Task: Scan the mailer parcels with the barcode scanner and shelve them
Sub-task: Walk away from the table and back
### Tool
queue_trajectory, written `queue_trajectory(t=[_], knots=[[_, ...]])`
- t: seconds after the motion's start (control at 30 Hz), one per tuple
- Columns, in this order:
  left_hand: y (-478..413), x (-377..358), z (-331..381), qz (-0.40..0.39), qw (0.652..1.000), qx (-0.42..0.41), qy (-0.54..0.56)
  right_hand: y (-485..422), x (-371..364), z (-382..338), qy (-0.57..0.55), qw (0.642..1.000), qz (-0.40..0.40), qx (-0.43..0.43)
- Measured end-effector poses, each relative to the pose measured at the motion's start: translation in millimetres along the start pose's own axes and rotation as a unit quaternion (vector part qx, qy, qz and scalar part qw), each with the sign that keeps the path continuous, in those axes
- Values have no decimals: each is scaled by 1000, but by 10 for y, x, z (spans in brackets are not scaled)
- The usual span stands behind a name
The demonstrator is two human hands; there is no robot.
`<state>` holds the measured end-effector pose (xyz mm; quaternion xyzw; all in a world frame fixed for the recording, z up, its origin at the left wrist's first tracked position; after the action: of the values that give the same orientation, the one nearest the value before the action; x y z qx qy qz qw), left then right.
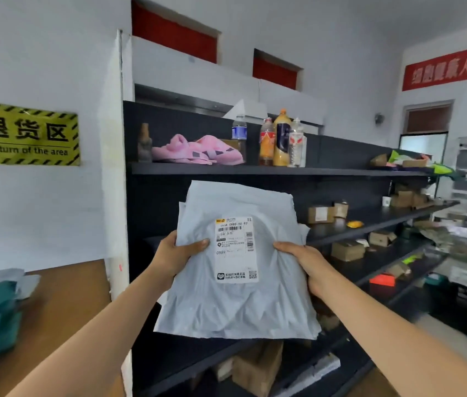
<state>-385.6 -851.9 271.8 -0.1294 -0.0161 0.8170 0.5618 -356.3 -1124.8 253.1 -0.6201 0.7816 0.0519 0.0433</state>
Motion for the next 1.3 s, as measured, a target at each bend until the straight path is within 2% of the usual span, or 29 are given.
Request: queue_trajectory(t=[0.17,0.3,0.5,0.7,0.87,1.03,1.13,1.3], knots=[[-486,103,-214,111,993,17,-18,-883,-555,132,37,993,-105,-35],[-848,149,-292,170,984,46,-22,-1517,-1023,99,61,981,-179,-48],[-1516,206,-336,245,966,69,-49,-2334,-1680,212,67,968,-231,-69],[-2451,432,-478,297,947,73,-99,-3159,-2360,294,10,972,-222,-79],[-2825,565,-904,293,919,115,-236,-3496,-2611,777,106,969,-211,-65],[-2875,701,-937,298,916,132,-234,-3504,-2530,880,136,959,-232,-86],[-2744,702,-864,309,909,130,-249,-3388,-2384,694,197,957,-206,-45],[-2175,477,-609,294,909,63,-288,-2945,-2083,447,228,954,-192,18]])
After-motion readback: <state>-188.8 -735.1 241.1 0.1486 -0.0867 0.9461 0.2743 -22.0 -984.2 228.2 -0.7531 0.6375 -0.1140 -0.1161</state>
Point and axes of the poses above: each hand's wrist, its own y-axis away from the middle knuckle, its own x-axis out of the back of the hand, z = x × y, the point moved 8 cm from there along -y, towards the middle knuckle, and after that the axes turned 13 degrees about z, right-handed, at the moved point
